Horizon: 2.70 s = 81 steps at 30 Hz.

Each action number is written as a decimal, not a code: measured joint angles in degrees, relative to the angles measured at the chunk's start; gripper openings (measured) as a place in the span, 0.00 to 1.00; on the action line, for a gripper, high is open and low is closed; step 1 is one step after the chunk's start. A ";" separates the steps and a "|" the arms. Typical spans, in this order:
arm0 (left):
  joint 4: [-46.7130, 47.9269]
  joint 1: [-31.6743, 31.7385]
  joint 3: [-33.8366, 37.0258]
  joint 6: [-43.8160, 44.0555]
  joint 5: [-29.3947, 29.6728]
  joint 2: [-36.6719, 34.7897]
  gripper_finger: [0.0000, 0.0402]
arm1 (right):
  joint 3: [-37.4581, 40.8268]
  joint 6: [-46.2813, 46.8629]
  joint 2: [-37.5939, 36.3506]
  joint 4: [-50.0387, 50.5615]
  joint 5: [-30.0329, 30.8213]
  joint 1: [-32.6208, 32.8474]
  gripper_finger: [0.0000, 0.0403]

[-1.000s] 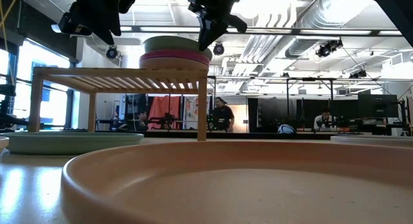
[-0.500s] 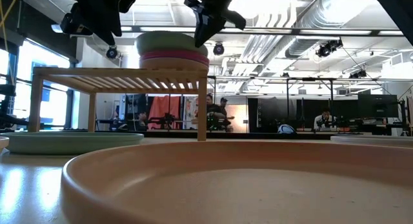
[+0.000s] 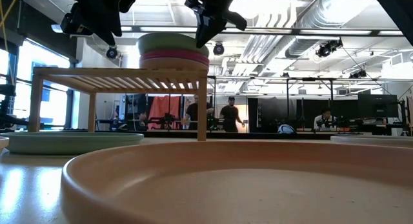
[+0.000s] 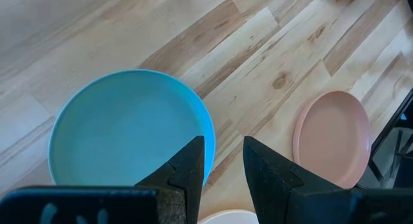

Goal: Place and stack plates onto a shelf
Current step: Stack the green plate on top of the pink plate on the shelf, then put the blue plate on the shelf

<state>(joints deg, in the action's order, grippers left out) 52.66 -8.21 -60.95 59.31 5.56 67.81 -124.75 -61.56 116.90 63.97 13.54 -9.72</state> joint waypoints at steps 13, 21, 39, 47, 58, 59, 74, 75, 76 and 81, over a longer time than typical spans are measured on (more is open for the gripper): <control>0.00 -0.01 0.00 0.04 0.00 0.00 0.24 | 0.00 0.02 0.02 0.01 -0.16 -0.04 0.00; 0.00 -0.02 0.00 0.07 0.00 0.00 0.24 | 0.00 -3.20 0.02 1.45 0.94 -0.15 0.00; -0.02 -0.02 0.00 0.07 0.00 0.00 0.24 | 0.00 -2.97 0.04 -0.29 -0.76 -0.79 0.00; -0.02 -0.02 0.00 0.08 0.00 0.02 0.24 | 0.00 -2.97 0.04 -1.24 -0.67 -0.81 0.00; -0.02 -0.02 0.00 0.09 0.00 0.02 0.24 | 0.00 -1.12 0.04 0.49 -1.84 -2.05 0.00; -0.02 -0.02 0.00 0.08 0.00 0.02 0.24 | 0.00 -0.68 0.04 0.51 -2.19 -2.30 0.01; -0.02 -0.01 0.00 0.09 -0.01 0.02 0.24 | 0.00 -2.37 0.04 -0.14 -0.42 -1.73 0.27; -0.01 -0.02 0.00 0.07 0.00 0.00 0.24 | 0.00 -1.30 0.04 -0.56 1.45 -1.37 0.27; -0.02 -0.02 0.00 0.08 0.00 0.00 0.24 | -0.02 -0.38 0.04 -0.91 3.68 -0.97 0.27; -0.02 -0.02 0.00 0.08 0.00 0.01 0.24 | -0.02 2.86 0.03 0.46 8.76 0.30 0.27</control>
<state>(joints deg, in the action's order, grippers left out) 52.65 -8.23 -60.95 59.39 5.56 67.82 -124.77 -58.70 116.93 64.43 22.29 -9.42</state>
